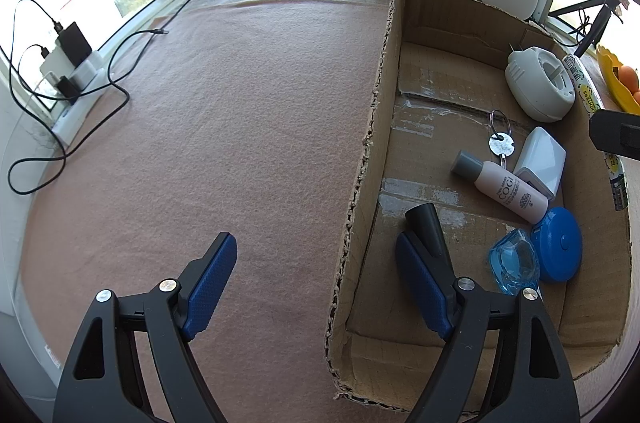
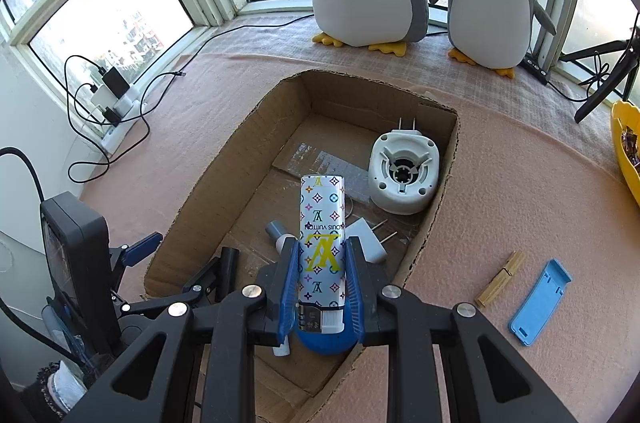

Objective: Organize rigid objects
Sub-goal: 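Carry the patterned lighter into the box and open the right tool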

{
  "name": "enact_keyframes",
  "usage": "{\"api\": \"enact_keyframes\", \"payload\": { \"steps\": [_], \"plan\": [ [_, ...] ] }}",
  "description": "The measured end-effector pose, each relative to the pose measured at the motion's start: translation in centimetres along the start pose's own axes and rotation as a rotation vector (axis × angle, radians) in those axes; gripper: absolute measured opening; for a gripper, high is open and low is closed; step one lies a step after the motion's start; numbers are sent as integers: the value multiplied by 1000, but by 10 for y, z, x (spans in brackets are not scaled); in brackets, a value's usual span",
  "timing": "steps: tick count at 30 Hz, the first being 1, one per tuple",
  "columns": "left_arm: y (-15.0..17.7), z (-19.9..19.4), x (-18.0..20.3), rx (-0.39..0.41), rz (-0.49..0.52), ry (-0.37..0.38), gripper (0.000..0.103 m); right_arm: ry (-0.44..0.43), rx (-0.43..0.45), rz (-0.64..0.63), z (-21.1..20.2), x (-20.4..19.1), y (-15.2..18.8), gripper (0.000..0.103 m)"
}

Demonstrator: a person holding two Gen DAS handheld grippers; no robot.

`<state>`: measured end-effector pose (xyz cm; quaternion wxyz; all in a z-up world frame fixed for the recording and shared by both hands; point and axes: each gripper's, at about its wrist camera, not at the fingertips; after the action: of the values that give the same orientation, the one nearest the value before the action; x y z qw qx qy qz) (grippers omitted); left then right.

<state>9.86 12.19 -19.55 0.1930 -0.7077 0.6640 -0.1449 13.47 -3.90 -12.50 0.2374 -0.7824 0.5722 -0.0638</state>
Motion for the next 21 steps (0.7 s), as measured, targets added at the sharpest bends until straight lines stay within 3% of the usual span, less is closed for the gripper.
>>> {"api": "enact_keyframes", "payload": {
  "steps": [14,19,21],
  "plan": [
    [0,0,0,0,0,0,83,10,-24,-29,12,-11,2,22],
    [0,0,0,0,0,0,83,11,-9,-35,8,-13,1,38],
    [0,0,0,0,0,0,83,11,-9,-34,8,-13,1,39]
  ]
}}
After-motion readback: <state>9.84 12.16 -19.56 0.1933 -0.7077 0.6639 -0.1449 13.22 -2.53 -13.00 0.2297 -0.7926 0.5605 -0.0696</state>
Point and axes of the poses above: each gripper's, at about its wrist camera, not at the fingertips, and z roughly the way its jaws point, x to its right, y to its underside, and after that the axes turned 2 degrees about y, right-handed
